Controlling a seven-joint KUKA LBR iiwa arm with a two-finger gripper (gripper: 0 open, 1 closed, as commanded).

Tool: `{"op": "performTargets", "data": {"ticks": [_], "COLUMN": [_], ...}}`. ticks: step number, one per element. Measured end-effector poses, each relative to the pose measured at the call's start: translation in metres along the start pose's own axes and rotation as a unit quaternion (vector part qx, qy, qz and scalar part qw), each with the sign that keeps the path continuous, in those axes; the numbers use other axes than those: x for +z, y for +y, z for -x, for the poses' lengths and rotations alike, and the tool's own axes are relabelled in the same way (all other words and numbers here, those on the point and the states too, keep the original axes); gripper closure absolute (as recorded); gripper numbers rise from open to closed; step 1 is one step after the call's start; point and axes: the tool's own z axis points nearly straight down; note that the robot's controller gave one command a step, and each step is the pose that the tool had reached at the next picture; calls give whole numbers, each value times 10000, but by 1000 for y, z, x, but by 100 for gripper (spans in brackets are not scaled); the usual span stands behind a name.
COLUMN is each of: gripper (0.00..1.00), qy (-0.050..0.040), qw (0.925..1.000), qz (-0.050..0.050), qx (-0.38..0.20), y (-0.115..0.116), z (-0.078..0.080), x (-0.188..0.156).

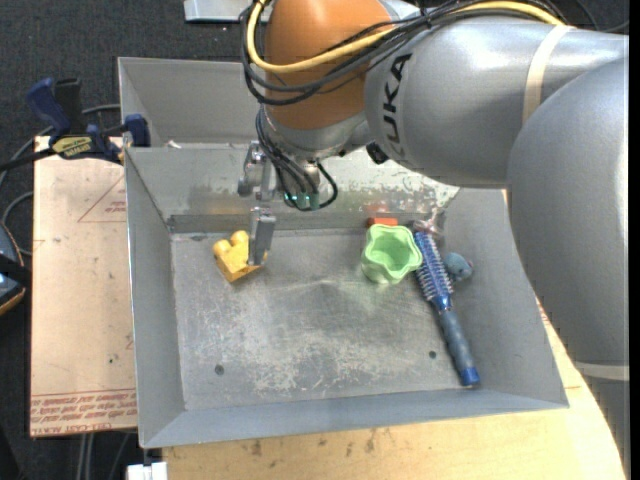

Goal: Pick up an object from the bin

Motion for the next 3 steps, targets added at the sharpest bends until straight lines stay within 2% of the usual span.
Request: {"op": "performTargets", "data": {"ticks": [1,2,3], "gripper": [0,100,100], "qy": [-105,-50,-92], "qw": [9644,9644,9353], "qz": [9,-1,-10], "qx": [-2644,-2644,-3538], "y": [-11,-13,14], "z": [8,6,5], "x": [128,132,-1]}}
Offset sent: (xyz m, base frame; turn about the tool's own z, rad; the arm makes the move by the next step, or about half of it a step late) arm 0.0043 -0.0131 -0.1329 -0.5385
